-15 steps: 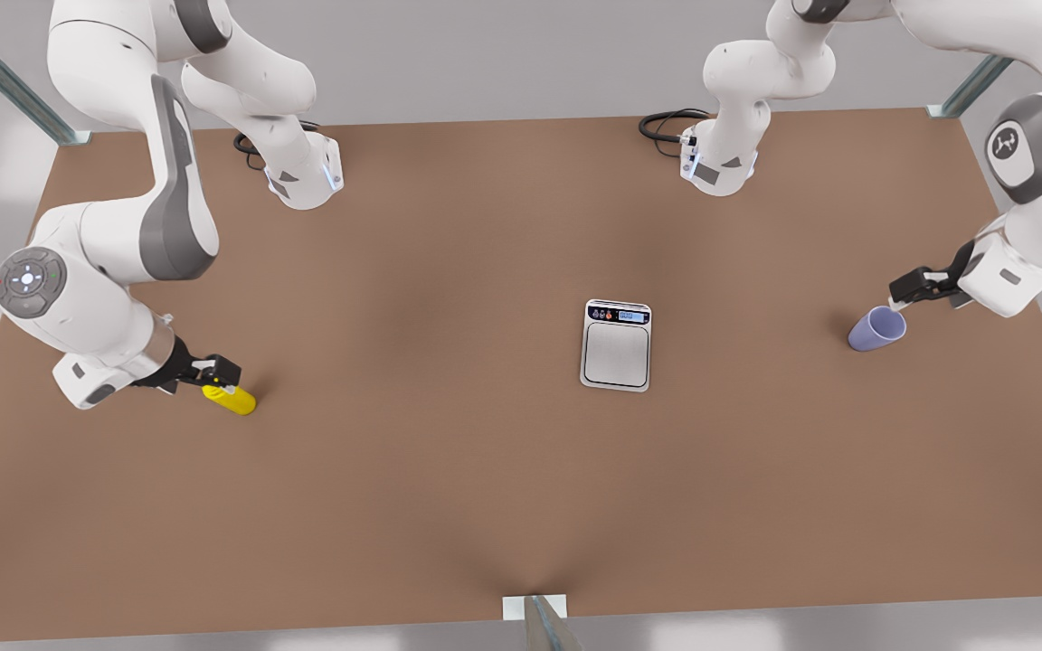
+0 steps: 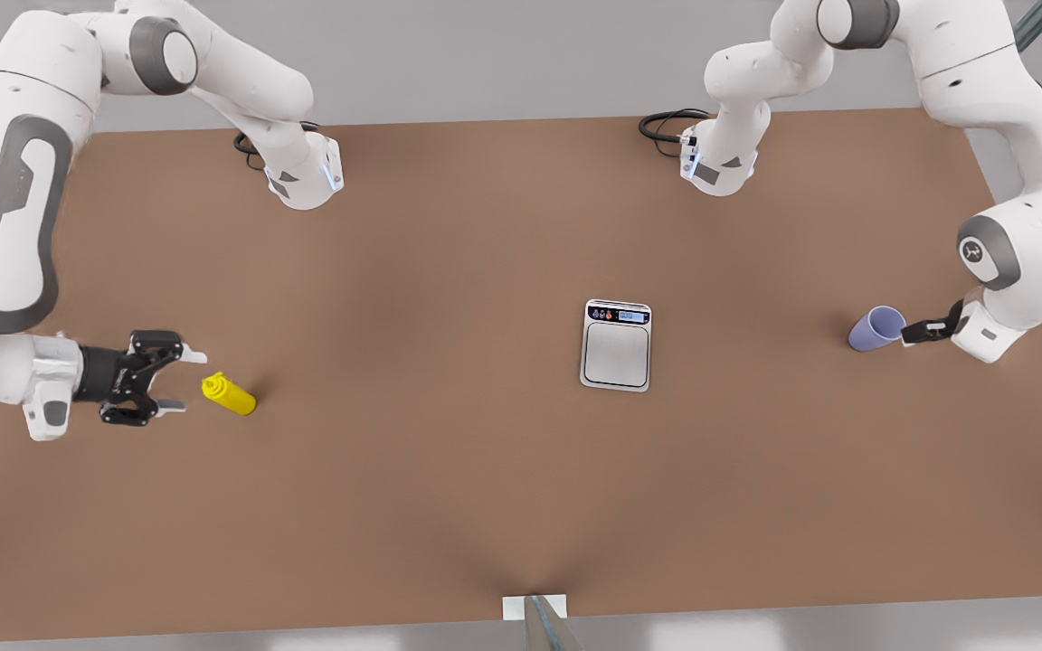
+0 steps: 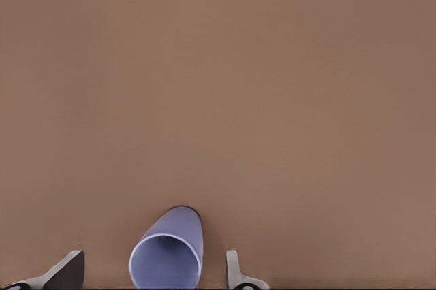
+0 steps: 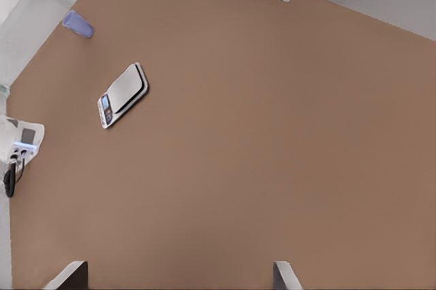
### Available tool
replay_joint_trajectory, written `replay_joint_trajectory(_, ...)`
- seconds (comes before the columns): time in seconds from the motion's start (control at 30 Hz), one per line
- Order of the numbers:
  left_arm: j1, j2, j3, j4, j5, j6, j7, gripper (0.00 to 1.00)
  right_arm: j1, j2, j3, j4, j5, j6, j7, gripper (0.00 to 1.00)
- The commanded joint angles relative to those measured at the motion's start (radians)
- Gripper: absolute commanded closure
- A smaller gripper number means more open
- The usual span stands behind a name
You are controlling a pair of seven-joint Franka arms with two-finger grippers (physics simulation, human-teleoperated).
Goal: Move cup to the weight, pick up sauce bottle, pour sauce
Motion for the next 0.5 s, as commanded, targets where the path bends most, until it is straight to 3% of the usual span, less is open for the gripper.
replay_joint_trajectory(0.0,0.000,0.000,0.000,-0.006,0.001,0.007,0.000,0.00,-0.008,0.007,0.000,0.000,0.013,-0.002,-0.036,0.00)
replay_joint_trajectory(0.1,0.021,-0.002,0.003,-0.098,-0.005,0.073,0.000,0.00,-0.136,0.172,0.000,0.000,0.198,-0.056,-0.573,0.00)
replay_joint_trajectory(0.17,0.037,0.001,0.003,-0.118,-0.005,0.083,0.000,0.00,-0.201,0.199,-0.001,-0.021,0.210,-0.113,-0.789,0.00)
replay_joint_trajectory(0.3,0.067,0.020,0.003,-0.135,-0.007,0.131,0.002,0.00,-0.250,0.237,-0.001,-0.155,0.217,-0.147,-0.889,0.00)
replay_joint_trajectory(0.47,0.092,0.020,0.003,-0.217,-0.007,0.247,0.002,0.00,-0.271,0.271,-0.003,-0.169,0.194,-0.142,-1.081,0.00)
